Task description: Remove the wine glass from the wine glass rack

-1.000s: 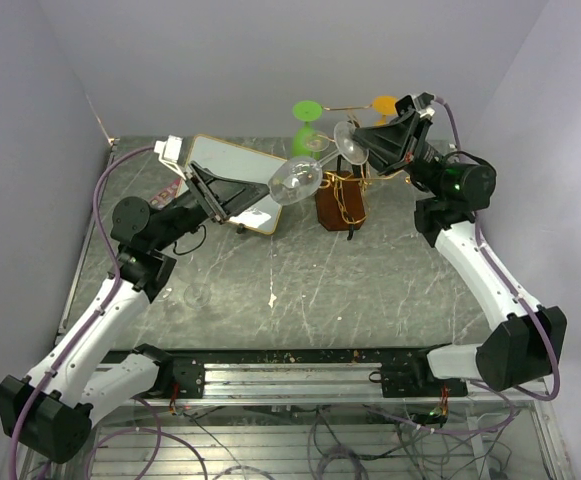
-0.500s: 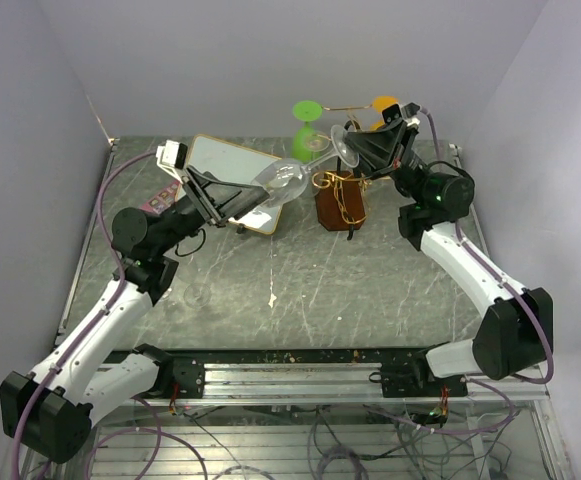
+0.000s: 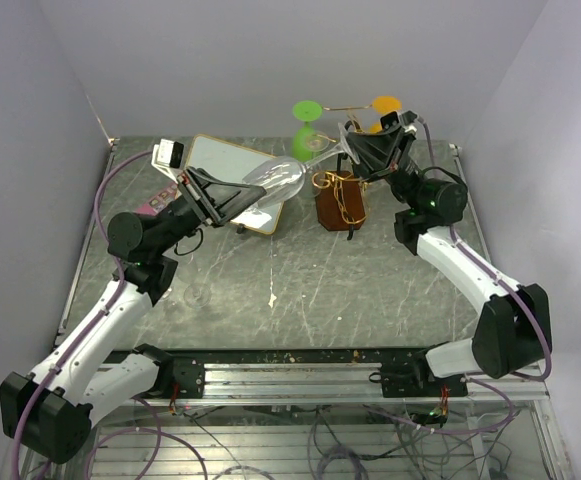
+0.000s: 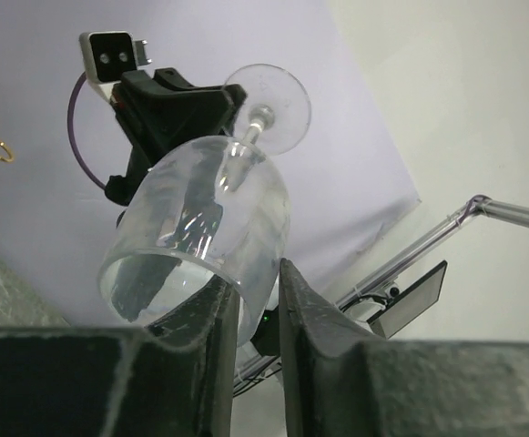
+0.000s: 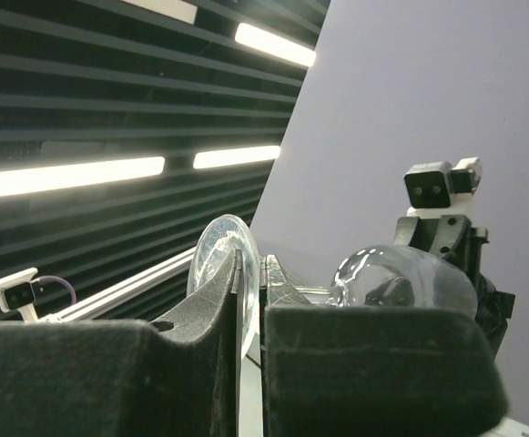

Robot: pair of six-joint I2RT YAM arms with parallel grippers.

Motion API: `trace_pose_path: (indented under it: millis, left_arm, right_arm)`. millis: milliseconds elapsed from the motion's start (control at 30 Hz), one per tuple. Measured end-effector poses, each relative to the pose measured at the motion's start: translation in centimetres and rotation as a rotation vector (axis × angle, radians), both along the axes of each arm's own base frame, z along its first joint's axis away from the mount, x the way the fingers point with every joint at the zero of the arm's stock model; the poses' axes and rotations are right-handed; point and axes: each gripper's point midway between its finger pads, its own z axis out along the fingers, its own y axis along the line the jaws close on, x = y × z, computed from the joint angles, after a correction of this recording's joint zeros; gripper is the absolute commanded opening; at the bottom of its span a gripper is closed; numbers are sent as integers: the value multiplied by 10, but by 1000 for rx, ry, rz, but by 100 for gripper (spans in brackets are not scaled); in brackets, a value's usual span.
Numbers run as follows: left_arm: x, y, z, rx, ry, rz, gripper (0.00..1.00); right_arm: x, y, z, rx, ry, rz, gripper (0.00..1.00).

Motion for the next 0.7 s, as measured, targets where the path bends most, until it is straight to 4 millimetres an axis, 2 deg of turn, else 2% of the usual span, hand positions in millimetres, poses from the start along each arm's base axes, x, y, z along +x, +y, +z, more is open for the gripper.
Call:
trace_pose_path:
  millis: [100,167,233,333,467,567,700]
  left_arm:
    - [-3,1,4,-11,-15,-3,11]
    - [-9,3,10,-20,-35,-6,7]
    - [-13,5,15,-21,-49,-1,7]
    - [-9,4,11,-3,-37,14,7]
    - [-7,3,5,27,-26,29,7]
    - [-7,4,1,51,-22,42,7]
    - [-8,4,-3,81,-18,56,7]
  right_arm:
    - [4,1,-4,-2,19,-4,13]
    - [10,3,-13,-19,57,-3,17]
    - [15,6,-25,-37,102,0,21]
    - [20,7,-36,-70,156,-21,30]
    - [20,2,-48,-139,179,-103,50]
    - [20,-8,-50,-195,169,-206,66]
    - [30,-40,-54,-291,173,-432,82]
